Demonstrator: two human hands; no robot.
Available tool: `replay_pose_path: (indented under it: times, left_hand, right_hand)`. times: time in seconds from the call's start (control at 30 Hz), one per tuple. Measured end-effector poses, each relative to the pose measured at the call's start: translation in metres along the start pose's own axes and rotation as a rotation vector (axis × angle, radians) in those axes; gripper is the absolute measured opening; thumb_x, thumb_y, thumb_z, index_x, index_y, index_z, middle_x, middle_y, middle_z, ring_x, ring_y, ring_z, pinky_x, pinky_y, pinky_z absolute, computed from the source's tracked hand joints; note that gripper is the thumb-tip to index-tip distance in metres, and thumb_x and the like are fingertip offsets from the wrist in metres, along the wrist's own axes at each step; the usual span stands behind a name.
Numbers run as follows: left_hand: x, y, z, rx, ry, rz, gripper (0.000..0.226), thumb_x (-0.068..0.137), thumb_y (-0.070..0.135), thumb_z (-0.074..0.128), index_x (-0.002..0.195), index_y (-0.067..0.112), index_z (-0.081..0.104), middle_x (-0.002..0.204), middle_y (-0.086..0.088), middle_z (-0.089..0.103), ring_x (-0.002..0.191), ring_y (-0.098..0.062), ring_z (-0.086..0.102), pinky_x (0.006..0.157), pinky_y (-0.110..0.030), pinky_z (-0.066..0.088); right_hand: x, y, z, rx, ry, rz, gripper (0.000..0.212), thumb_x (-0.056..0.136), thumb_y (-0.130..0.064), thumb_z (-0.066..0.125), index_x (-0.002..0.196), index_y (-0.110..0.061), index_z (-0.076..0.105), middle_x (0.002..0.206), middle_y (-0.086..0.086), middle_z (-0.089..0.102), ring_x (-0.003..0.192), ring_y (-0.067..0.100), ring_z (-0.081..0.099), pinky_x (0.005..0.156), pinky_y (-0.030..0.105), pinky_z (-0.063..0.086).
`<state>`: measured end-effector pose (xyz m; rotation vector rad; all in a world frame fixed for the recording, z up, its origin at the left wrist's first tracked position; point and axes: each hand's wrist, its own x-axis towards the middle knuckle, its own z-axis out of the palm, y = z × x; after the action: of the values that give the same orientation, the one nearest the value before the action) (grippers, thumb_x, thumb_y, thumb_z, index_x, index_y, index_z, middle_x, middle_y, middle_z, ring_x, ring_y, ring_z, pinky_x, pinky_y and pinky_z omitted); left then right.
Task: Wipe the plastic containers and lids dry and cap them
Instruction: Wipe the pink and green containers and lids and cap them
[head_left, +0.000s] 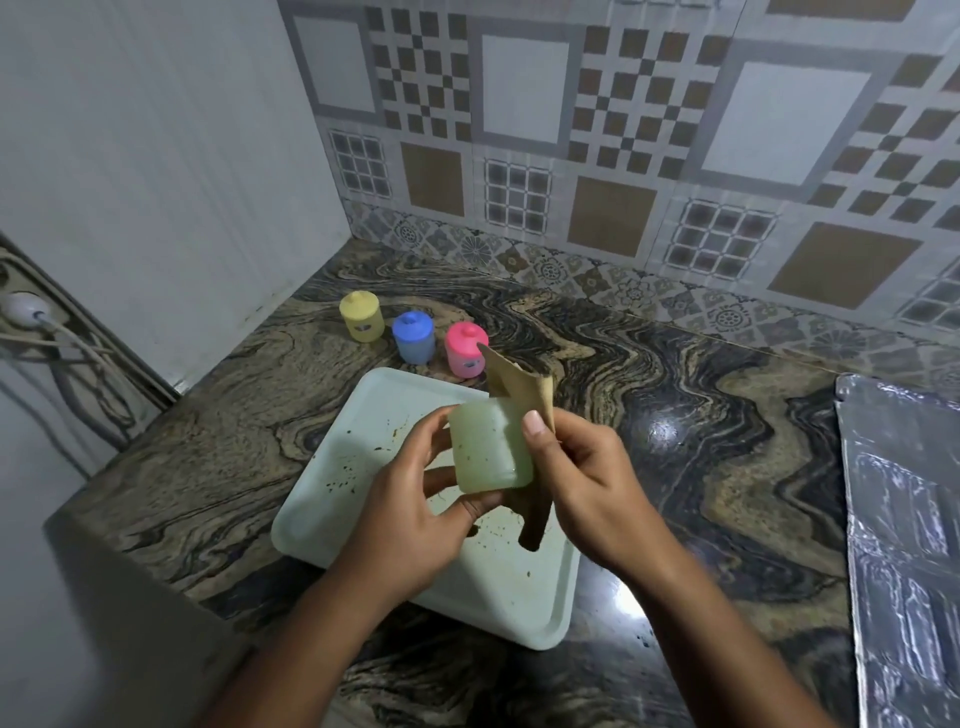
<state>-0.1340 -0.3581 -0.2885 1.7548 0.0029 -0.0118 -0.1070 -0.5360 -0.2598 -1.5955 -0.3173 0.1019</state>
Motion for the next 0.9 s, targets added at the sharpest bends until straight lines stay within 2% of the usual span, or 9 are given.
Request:
replay_pose_path:
  times: [0.07, 0.2, 0.3, 0.4, 0.47, 0.57, 0.73, 0.83, 0.9]
  left_hand:
    - [-0.001, -0.003, 0.0, 0.028, 0.006, -0.008, 0.073, 0.074, 0.03, 0.085, 0.134, 0.043, 0.046, 0.129, 0.016, 0.062, 0.11, -0.014, 0.068, 0.079, -0.051, 0.061]
    - [0.0, -0.005, -0.008, -0.026, 0.039, -0.015, 0.069, 0.073, 0.038, 0.081, 0.134, 0.04, 0.048, 0.127, 0.011, 0.064, 0.112, -0.016, 0.068, 0.078, -0.05, 0.061]
    - [0.001, -0.006, -0.017, -0.065, 0.05, -0.032, 0.067, 0.077, 0.023, 0.082, 0.133, 0.041, 0.049, 0.126, 0.008, 0.064, 0.11, -0.018, 0.069, 0.064, -0.052, 0.062]
    - [0.002, -0.006, -0.022, -0.034, 0.074, -0.006, 0.068, 0.077, 0.021, 0.082, 0.13, 0.044, 0.047, 0.129, 0.006, 0.063, 0.107, -0.02, 0.07, 0.07, -0.052, 0.061]
    - [0.0, -0.001, -0.026, -0.035, 0.087, -0.004, 0.067, 0.072, 0.032, 0.085, 0.125, 0.048, 0.047, 0.131, 0.005, 0.062, 0.108, -0.021, 0.07, 0.074, -0.051, 0.061]
    - [-0.003, 0.003, -0.031, -0.114, 0.074, -0.059, 0.069, 0.069, 0.025, 0.087, 0.122, 0.049, 0.049, 0.132, 0.009, 0.06, 0.109, -0.02, 0.069, 0.065, -0.054, 0.061]
    - [-0.012, 0.004, -0.026, -0.149, 0.032, -0.064, 0.086, 0.065, 0.004, 0.087, 0.132, 0.047, 0.055, 0.13, 0.013, 0.056, 0.105, -0.026, 0.07, 0.059, -0.05, 0.062]
    - [-0.016, 0.002, -0.016, -0.151, 0.033, -0.044, 0.082, 0.057, 0.017, 0.096, 0.127, 0.04, 0.061, 0.124, 0.016, 0.064, 0.102, -0.032, 0.069, 0.06, -0.054, 0.061]
    - [-0.017, 0.004, -0.01, -0.122, 0.029, -0.025, 0.073, 0.057, 0.024, 0.094, 0.122, 0.04, 0.064, 0.123, 0.007, 0.068, 0.099, -0.034, 0.068, 0.061, -0.055, 0.061]
  right_hand:
    - [-0.003, 0.004, -0.002, -0.155, -0.006, -0.059, 0.031, 0.107, -0.025, 0.049, 0.085, -0.011, 0.067, 0.075, 0.017, 0.068, 0.048, 0.034, 0.064, 0.044, 0.044, 0.055]
    - [-0.011, 0.011, -0.003, -0.372, -0.108, -0.252, 0.026, 0.103, -0.012, 0.054, 0.122, -0.01, 0.071, 0.151, -0.003, 0.054, 0.094, 0.011, 0.061, 0.079, 0.003, 0.043]
    - [-0.023, 0.013, -0.004, -0.4, -0.168, -0.346, 0.021, 0.103, -0.007, 0.054, 0.114, -0.008, 0.072, 0.132, -0.01, 0.069, 0.102, 0.012, 0.065, 0.09, 0.009, 0.047]
    - [-0.031, 0.016, -0.014, -0.447, -0.209, -0.403, 0.034, 0.103, -0.011, 0.054, 0.134, -0.008, 0.065, 0.127, -0.01, 0.072, 0.126, 0.006, 0.063, 0.102, 0.019, 0.049]
    - [-0.037, 0.021, -0.022, -0.486, -0.245, -0.377, 0.037, 0.103, -0.022, 0.052, 0.137, -0.013, 0.065, 0.13, -0.005, 0.071, 0.11, 0.001, 0.07, 0.089, 0.013, 0.05]
    - [-0.047, 0.026, -0.024, -0.291, -0.206, -0.166, 0.043, 0.103, -0.049, 0.048, 0.099, -0.018, 0.077, 0.08, -0.016, 0.07, 0.066, -0.001, 0.059, 0.061, 0.02, 0.044]
    - [-0.022, 0.013, -0.027, 0.198, 0.228, -0.004, 0.051, 0.097, -0.045, 0.054, 0.087, 0.004, 0.066, 0.072, 0.013, 0.061, 0.069, 0.024, 0.054, 0.063, 0.038, 0.043]
    - [-0.006, -0.001, -0.015, -0.063, 0.099, -0.106, 0.045, 0.102, -0.036, 0.05, 0.079, 0.002, 0.059, 0.066, 0.006, 0.048, 0.063, 0.014, 0.045, 0.054, 0.035, 0.035]
    - [-0.003, 0.0, -0.003, -0.268, -0.054, -0.146, 0.034, 0.104, -0.031, 0.049, 0.101, -0.004, 0.07, 0.083, 0.003, 0.064, 0.083, 0.007, 0.058, 0.068, 0.036, 0.05]
